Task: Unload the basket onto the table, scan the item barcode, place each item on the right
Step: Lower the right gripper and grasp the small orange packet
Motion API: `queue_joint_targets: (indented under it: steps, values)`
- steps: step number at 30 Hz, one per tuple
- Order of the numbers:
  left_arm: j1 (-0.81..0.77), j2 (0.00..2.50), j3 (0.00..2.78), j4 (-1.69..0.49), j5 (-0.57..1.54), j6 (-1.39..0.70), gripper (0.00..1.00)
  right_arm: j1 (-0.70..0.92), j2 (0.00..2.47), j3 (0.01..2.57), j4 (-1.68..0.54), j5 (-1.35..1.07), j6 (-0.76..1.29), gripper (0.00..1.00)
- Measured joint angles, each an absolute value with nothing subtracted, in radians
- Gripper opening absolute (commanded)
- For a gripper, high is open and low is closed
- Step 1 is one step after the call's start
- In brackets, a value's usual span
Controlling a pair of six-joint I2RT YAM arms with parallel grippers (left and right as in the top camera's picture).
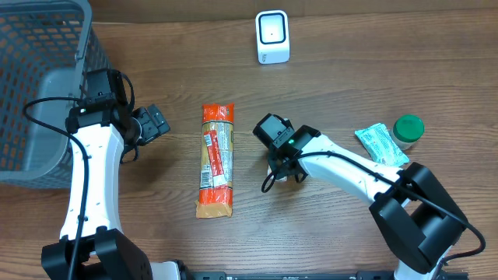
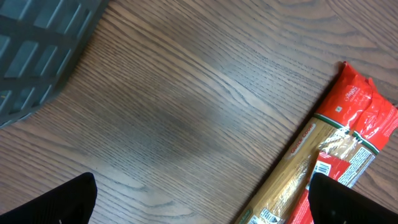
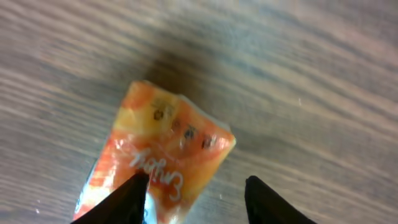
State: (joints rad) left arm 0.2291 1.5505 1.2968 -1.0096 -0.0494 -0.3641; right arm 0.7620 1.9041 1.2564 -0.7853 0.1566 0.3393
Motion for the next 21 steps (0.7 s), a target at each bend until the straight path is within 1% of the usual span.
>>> queue_joint_targets:
  steps: [4, 5, 12, 21]
  values:
    - [0.229, 1.551, 1.297, -1.010, -0.049, -0.364, 1.00, 0.725, 1.904, 1.256, -0.780, 0.125, 0.351, 0.39]
    - [0.229, 1.551, 1.297, -1.010, -0.049, -0.364, 1.00, 0.713, 1.904, 1.256, -0.779, 0.107, 0.355, 0.39]
    - [0.229, 1.551, 1.297, -1.010, -0.049, -0.364, 1.00, 0.661, 1.904, 1.256, -0.779, -0.025, 0.378, 0.38]
    - [0.229, 1.551, 1.297, -1.010, -0.049, -0.364, 1.00, 0.631, 1.904, 1.256, -0.782, -0.089, 0.432, 0.38]
